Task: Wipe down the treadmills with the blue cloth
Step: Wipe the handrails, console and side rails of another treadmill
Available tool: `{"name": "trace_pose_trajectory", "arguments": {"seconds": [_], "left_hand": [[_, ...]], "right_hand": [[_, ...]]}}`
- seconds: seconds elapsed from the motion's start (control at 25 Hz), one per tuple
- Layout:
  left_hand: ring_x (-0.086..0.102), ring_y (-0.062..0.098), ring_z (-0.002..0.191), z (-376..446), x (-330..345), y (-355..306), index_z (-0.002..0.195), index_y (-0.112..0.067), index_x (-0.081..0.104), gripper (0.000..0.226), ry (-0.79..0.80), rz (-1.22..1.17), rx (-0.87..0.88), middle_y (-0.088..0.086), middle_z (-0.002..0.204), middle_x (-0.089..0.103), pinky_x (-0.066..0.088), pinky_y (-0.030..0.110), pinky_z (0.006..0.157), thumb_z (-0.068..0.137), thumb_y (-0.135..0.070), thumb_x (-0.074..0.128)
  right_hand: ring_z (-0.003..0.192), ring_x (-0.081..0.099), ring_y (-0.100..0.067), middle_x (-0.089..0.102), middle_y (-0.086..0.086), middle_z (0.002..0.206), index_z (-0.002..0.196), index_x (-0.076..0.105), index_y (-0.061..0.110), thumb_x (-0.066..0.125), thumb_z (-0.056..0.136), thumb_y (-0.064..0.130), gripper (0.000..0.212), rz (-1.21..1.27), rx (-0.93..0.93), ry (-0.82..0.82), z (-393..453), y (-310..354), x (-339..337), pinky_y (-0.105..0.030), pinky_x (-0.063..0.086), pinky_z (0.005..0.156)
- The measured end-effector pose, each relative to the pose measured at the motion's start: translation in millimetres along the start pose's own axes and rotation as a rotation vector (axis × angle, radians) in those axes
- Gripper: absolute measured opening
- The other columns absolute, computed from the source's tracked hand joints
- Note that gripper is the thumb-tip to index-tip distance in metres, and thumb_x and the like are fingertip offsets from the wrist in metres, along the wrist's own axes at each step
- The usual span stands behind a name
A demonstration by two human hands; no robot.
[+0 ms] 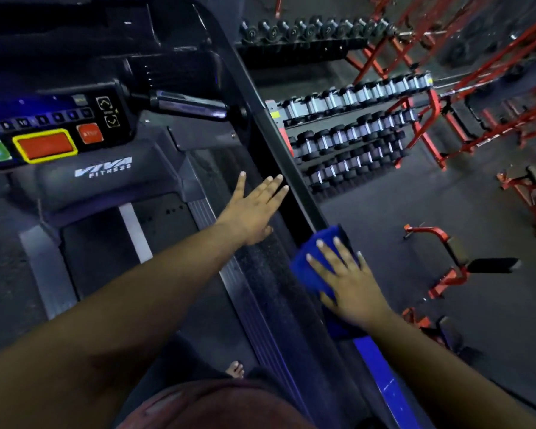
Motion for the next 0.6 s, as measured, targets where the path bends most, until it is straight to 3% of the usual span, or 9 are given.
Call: {"name": "trace_pose_trajectory", "arguments": {"seconds": [0.08, 0.16, 0.36, 0.6], "left_hand": [[-0.008, 0.017, 0.153, -12.6, 8.0, -39.3, 0.157, -0.020, -0.009, 0.098, 0.024, -0.055, -0.062, 0.002, 0.166, -0.017, -0.009, 0.066, 0.116, 0.093, -0.042, 0.060], [-0.008, 0.015, 0.153, -25.2, 11.5, -81.0, 0.158, -0.021, -0.009, 0.097, 0.044, -0.116, -0.106, 0.000, 0.166, -0.016, -0.008, 0.065, 0.117, 0.092, -0.044, 0.059], [-0.007, 0.014, 0.153, -50.7, 19.2, -143.6, 0.158, -0.023, -0.006, 0.092, 0.057, -0.099, -0.109, -0.002, 0.166, -0.015, -0.009, 0.065, 0.117, 0.094, -0.045, 0.057], [-0.002, 0.014, 0.153, -55.4, 25.4, -147.4, 0.158, -0.021, -0.002, 0.077, 0.005, -0.223, -0.257, -0.002, 0.167, -0.007, -0.005, 0.063, 0.119, 0.097, -0.025, 0.045]], "right_hand": [[0.153, -0.004, -0.027, -0.006, 0.005, 0.167, 0.155, 0.010, 0.041, 0.058, 0.083, 0.044, 0.087, 0.172, 0.110, -0.054, 20.8, -4.4, -8.2, -0.056, 0.044, 0.103], [0.153, 0.003, -0.029, -0.004, 0.004, 0.167, 0.155, 0.008, 0.043, 0.060, 0.084, 0.040, 0.087, 0.213, 0.202, -0.093, 6.8, -2.7, -1.3, -0.047, 0.051, 0.093], [0.149, 0.018, -0.032, 0.004, -0.002, 0.167, 0.156, 0.007, 0.040, 0.056, 0.090, 0.039, 0.082, 0.345, 0.273, -0.151, -105.1, 10.8, 45.5, -0.049, 0.052, 0.094], [0.144, 0.027, -0.034, 0.006, -0.008, 0.165, 0.155, -0.002, 0.038, 0.044, 0.097, 0.051, 0.076, 0.472, 0.330, -0.127, -10.5, -11.5, 12.6, -0.054, 0.046, 0.101]]}}
Point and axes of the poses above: each hand's wrist, its own z-axis towards the middle knuckle, its own x-axis out of the palm, y = z × x, the point moved 2 cm from there along z, towards the middle knuckle
